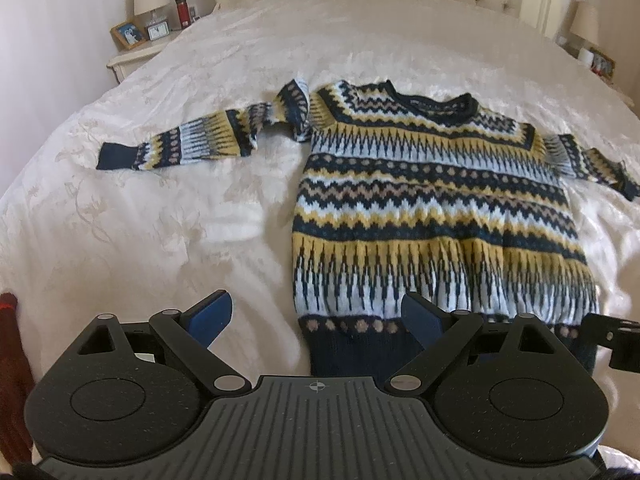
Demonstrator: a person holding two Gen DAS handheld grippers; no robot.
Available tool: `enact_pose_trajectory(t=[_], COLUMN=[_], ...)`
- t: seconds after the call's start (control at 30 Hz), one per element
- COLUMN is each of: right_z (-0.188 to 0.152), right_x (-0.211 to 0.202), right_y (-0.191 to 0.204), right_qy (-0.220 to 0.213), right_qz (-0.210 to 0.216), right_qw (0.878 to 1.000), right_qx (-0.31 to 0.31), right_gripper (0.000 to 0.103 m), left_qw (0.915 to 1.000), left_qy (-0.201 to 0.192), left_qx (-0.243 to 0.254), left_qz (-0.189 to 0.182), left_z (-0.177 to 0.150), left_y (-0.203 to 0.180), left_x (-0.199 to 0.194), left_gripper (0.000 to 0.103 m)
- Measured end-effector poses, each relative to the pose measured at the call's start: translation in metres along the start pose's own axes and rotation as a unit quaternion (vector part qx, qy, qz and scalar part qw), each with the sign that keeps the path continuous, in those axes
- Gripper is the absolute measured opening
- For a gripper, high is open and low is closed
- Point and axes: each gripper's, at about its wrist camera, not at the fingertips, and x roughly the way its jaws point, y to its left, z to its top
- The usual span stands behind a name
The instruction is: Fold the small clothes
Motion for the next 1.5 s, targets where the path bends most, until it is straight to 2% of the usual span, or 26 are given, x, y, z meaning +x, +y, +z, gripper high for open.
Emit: enact_pose_trajectory(t=[0.47,0.7,0.87,1.07,1.17,1.3,1.33,1.4,1.5], right_z=[-0.002,-0.006,-0.008,0.007,0.018,0.035,0.039,0.047,0.059], right_x=[0.025,0.042,0.056,0.060,0.059,0.062,0.064,0.069,0.078], right_y=[0.000,0.001,-0.003,-0.014,-0.023,-0.040,-0.046,-0.058,-0.076], right_qy=[0.040,0.078,0.099,0.071,0.036,0.011,0.007,0.004,0.006], right_qz=[-0.011,-0.003,0.017,0.015,0.003,-0.017,-0.016,-0.010,-0.010], right_qw=[0.999,0.997,0.995,0.997,0.999,0.999,0.999,1.000,1.000], right_qx=[-0.002,-0.006,-0.007,-0.026,-0.039,-0.039,-0.035,-0.024,-0.004], right_gripper=[0.102,0.102,0.102,0.102,0.102,0.101,0.099,0.085,0.084], left_qw=[0.9994,0.9986,0.9984,0.9986,0.9984,0.9966,0.9959,0.9947,0.9930], left_qy=[0.033,0.052,0.052,0.023,-0.002,-0.046,-0.055,-0.070,-0.086], left_qx=[0.012,0.014,0.023,0.046,0.052,0.067,0.070,0.073,0.078], left_qz=[0.000,-0.001,-0.006,-0.012,-0.019,-0.017,-0.016,-0.020,-0.022], left_z=[-0.006,-0.011,-0.008,0.015,0.032,0.055,0.061,0.072,0.085], left_y=[-0.008,-0.012,-0.016,-0.022,-0.027,-0.038,-0.041,-0.045,-0.053], left_x=[0.026,0.039,0.046,0.052,0.057,0.066,0.070,0.078,0.094], left_gripper=[0.093,0.093,0.093,0.093,0.092,0.093,0.093,0.092,0.093])
